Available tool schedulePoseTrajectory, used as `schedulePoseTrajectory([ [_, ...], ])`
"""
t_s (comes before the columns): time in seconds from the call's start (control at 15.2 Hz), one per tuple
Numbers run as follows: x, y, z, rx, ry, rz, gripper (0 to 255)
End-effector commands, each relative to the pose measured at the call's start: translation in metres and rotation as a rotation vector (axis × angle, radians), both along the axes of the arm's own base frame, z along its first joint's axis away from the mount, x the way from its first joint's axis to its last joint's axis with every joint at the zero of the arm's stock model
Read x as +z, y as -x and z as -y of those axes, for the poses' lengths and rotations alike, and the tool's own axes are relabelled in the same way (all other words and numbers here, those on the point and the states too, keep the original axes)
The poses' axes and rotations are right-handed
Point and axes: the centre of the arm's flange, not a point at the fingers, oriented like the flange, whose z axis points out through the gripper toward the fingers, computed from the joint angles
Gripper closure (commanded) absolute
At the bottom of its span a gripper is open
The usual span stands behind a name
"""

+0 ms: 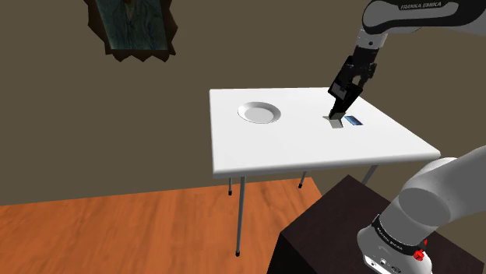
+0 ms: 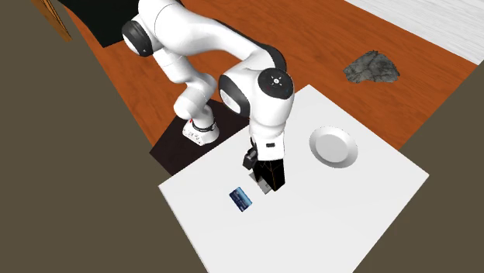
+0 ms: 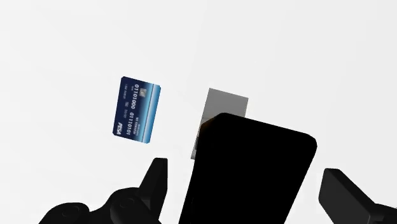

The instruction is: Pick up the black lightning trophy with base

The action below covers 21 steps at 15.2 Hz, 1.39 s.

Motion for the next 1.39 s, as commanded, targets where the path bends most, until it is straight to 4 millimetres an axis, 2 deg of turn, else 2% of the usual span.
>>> schedulePoseTrajectory([
  [0.0, -0.01, -0.001, 0.001, 0.0, 0.0, 0.0, 0],
  [0.13, -0.014, -0.001, 0.001, 0.0, 0.0, 0.0, 0],
  [0.2, -0.014, -0.001, 0.001, 0.0, 0.0, 0.0, 255],
  [0.79, -0.014, -0.001, 0.001, 0.0, 0.0, 0.0, 255],
  [1.32, 0.029, -0.001, 0.001, 0.0, 0.0, 0.0, 255],
])
